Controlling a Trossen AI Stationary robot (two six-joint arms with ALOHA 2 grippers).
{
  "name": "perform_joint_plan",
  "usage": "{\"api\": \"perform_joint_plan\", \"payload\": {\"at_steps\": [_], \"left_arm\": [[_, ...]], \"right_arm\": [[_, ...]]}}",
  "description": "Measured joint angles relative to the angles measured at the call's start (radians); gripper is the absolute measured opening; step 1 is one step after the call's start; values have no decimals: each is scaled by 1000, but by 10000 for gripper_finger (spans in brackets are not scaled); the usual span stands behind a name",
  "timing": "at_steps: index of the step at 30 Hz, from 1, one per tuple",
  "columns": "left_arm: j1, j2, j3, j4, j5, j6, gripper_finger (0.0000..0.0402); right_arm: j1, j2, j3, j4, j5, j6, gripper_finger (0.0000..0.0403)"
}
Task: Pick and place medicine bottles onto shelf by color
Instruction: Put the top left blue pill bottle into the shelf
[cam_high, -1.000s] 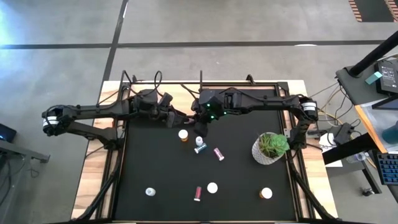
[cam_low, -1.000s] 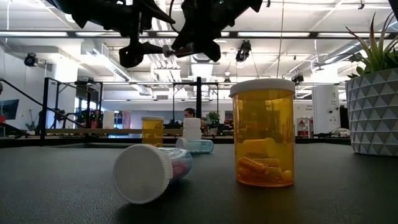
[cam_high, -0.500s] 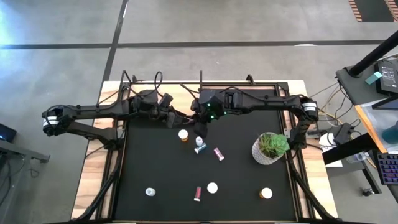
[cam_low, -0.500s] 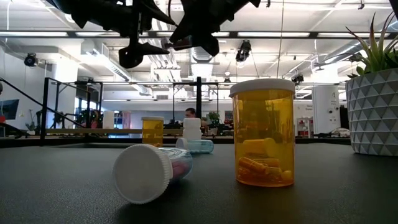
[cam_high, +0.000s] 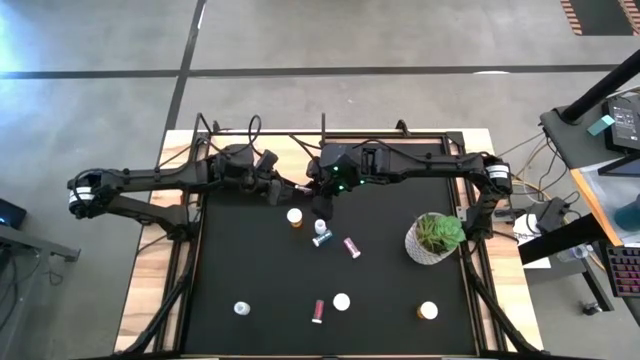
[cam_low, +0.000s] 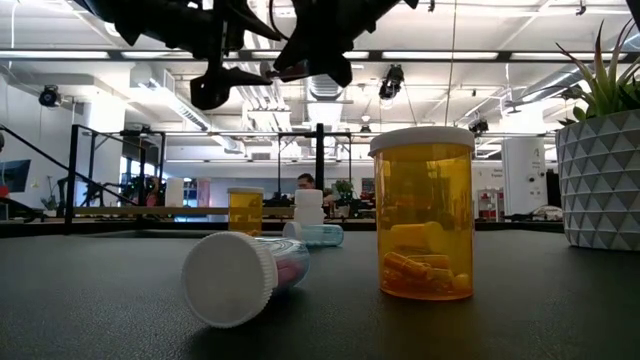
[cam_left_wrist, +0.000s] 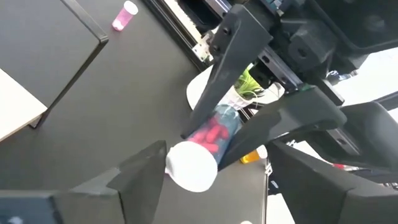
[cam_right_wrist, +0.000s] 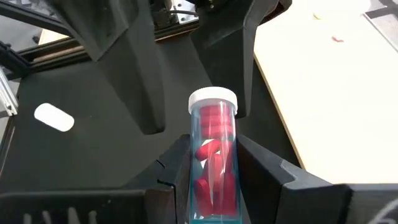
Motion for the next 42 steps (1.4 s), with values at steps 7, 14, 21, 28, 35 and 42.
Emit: {"api": "perform_joint_plan", "payload": {"at_steps": [7, 14, 21, 28, 35, 42], "left_arm": [[0, 0, 0, -1, -1, 0, 212], [0, 0, 0, -2, -6, 1, 168], [0, -1, 0, 0, -5, 1, 130], [0, -1, 0, 2, 0, 2, 109], [0, -1, 0, 8, 1, 0, 107], [-1, -1, 2, 20, 8, 0, 106]], "right_arm": [[0, -3, 0, 0, 10, -4, 105], [0, -7, 0, 7, 12, -6, 105], [0, -7, 0, 32, 13, -16, 105], [0, -7, 0, 33, 13, -16, 105], [0, -16, 0, 16, 15, -25, 117], [-1, -40, 0, -22, 16, -26, 178]]}}
